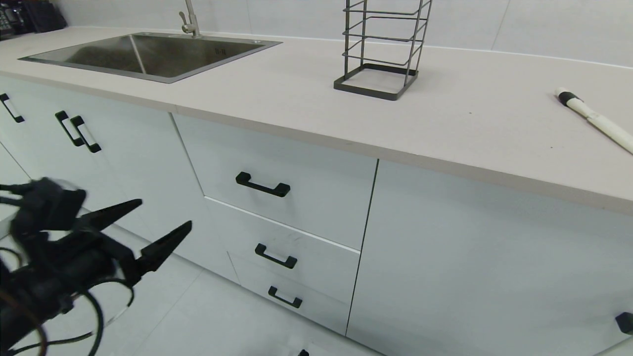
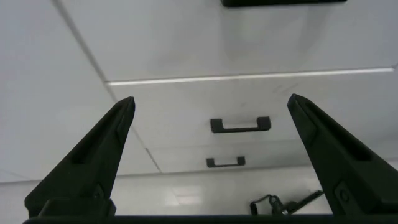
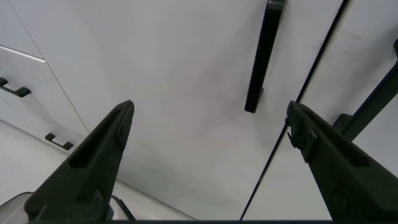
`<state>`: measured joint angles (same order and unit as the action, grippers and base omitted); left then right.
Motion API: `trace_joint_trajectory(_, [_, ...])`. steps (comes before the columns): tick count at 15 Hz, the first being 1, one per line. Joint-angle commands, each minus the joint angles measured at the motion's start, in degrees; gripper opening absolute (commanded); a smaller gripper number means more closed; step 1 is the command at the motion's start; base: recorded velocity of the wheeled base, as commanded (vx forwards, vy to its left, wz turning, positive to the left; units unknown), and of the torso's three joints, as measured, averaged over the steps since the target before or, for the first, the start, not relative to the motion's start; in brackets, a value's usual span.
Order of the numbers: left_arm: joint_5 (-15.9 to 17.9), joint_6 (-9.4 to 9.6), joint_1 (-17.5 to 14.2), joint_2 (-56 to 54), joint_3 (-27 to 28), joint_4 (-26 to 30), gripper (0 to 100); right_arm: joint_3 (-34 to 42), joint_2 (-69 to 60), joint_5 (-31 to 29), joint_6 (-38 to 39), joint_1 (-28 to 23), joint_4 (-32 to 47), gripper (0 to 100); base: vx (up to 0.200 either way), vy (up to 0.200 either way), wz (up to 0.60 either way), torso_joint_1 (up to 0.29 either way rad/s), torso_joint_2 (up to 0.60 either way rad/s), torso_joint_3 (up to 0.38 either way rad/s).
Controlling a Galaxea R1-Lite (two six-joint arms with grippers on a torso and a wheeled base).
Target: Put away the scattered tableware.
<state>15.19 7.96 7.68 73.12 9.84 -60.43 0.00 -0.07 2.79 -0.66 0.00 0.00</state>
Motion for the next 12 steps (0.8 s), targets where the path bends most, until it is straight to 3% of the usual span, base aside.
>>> trace_joint_trajectory(1, [0.0, 0.83, -9.3, -32.3, -8.1, 6.6, 100, 0.0, 0.1, 0.0, 0.0, 0.0, 0.0, 100, 0.0, 0.0, 0.0, 0.0, 0.0, 0.0])
trace_joint_trajectory(5, [0.3, 0.92, -9.4, -52.4, -7.2, 33.8, 100, 0.0, 0.1, 0.0, 0.0, 0.0, 0.0, 100, 0.0, 0.0, 0.0, 0.0, 0.0, 0.0])
trace_joint_trajectory(7, [0.3, 0.92, -9.3, -60.4, -7.2, 44.3, 100, 0.0, 0.1, 0.0, 0.0, 0.0, 0.0, 100, 0.0, 0.0, 0.0, 0.0, 0.0, 0.0])
trace_joint_trajectory(12, [0.0, 0.92, -9.0, -70.4, -9.8, 54.7, 100, 0.0, 0.1, 0.0, 0.0, 0.0, 0.0, 100, 0.0, 0.0, 0.0, 0.0, 0.0, 0.0])
